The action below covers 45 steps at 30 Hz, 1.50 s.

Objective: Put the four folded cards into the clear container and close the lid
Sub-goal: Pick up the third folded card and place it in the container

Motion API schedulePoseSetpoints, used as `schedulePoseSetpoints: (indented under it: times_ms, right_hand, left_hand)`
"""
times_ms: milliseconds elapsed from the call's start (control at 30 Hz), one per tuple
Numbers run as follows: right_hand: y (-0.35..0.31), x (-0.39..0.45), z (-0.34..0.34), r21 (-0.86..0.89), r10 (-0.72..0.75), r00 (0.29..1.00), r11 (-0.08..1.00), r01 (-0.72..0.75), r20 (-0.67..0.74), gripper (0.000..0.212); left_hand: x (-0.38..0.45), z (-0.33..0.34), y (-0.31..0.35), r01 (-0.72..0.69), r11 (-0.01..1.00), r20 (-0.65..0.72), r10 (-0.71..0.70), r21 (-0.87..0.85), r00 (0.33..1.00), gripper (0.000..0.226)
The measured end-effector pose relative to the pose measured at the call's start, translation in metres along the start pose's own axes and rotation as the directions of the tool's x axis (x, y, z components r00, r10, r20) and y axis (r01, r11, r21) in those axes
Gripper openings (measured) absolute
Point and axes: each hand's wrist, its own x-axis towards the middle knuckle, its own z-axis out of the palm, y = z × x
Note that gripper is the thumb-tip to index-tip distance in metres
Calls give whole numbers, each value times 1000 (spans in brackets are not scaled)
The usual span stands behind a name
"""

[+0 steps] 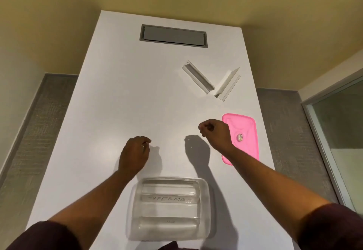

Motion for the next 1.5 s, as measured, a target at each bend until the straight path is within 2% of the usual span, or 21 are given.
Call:
schedulePoseSetpoints:
  times_ms: [67, 167, 267, 367, 433, 467, 500, 600, 667, 767, 867, 900, 933, 1000, 1133, 1200, 1333, 1400, 1500]
  right_hand:
    - [-1, 40, -4, 149, 157, 988, 977, -154, -6, 11]
    - [-4, 93, -11, 314, 326, 945, 897, -311, 3, 10]
    - [-7, 141, -14, 376, 402, 916, 847, -375, 6, 5]
    - [-3, 182, -8, 297, 463, 886, 849, -436, -24, 17]
    - [2, 201, 0, 210, 474, 880, 865, -455, -44, 71]
    - [-1, 205, 3, 181, 464, 884, 876, -448, -58, 83]
    - [-2, 210, 7, 160, 442, 894, 890, -426, -79, 85]
    - [-4, 221, 15, 20, 349, 924, 937, -350, -157, 76]
    - [-4, 227, 17, -128, 254, 944, 950, -285, -210, 61]
    - [-4, 234, 17, -325, 138, 962, 922, -211, -234, 37]
    - [-7, 237, 16, -411, 103, 968, 891, -191, -227, 14]
    - [-5, 237, 17, -420, 103, 969, 887, -192, -226, 16]
    - [-3, 236, 18, -423, 90, 968, 887, -185, -235, 26]
    - [0, 229, 20, -355, 88, 956, 916, -188, -281, 30]
    - [-2, 203, 23, -128, 159, 936, 970, -207, -316, 7]
    - [-4, 185, 22, -47, 182, 931, 977, -207, -316, 12]
    - [-5, 138, 13, 77, 192, 933, 981, -177, -305, 7]
    - [-7, 108, 5, 157, 228, 935, 969, -190, -271, 4]
    - [-8, 66, -2, 304, 285, 932, 929, -211, -224, 11]
  left_hand:
    - [16, 8, -27, 13, 997, 51, -17, 72, 999, 24]
    - [37, 21, -66, 20, 982, 214, -61, 190, 975, 60]
    - [53, 27, -92, -85, 934, 351, -46, 347, 935, 89]
    - [50, 31, -98, -173, 901, 369, 16, 397, 929, 94]
    - [48, 33, -102, -197, 893, 354, 46, 405, 934, 93]
    - [49, 34, -104, -197, 892, 356, 44, 407, 934, 92]
    - [49, 35, -105, -190, 895, 360, 35, 403, 932, 92]
    - [49, 40, -107, -143, 910, 378, -16, 389, 926, 92]
    - [47, 42, -108, -108, 919, 375, -46, 379, 926, 91]
    - [45, 42, -108, -78, 927, 375, -71, 368, 924, 90]
    - [44, 41, -107, -84, 924, 374, -67, 374, 925, 88]
    - [44, 41, -106, -77, 927, 377, -73, 368, 923, 87]
    - [44, 40, -104, -69, 929, 379, -81, 364, 922, 86]
    - [44, 40, -101, -61, 924, 390, -99, 376, 916, 86]
    - [46, 35, -95, -85, 897, 413, -114, 434, 903, 88]
    - [47, 32, -86, -88, 883, 432, -136, 461, 892, 90]
    - [53, 29, -62, 14, 895, 425, -225, 446, 877, 90]
    - [56, 27, -41, 114, 945, 344, -221, 306, 912, 72]
    - [50, 24, 9, 194, 980, 157, -183, -56, 971, 45]
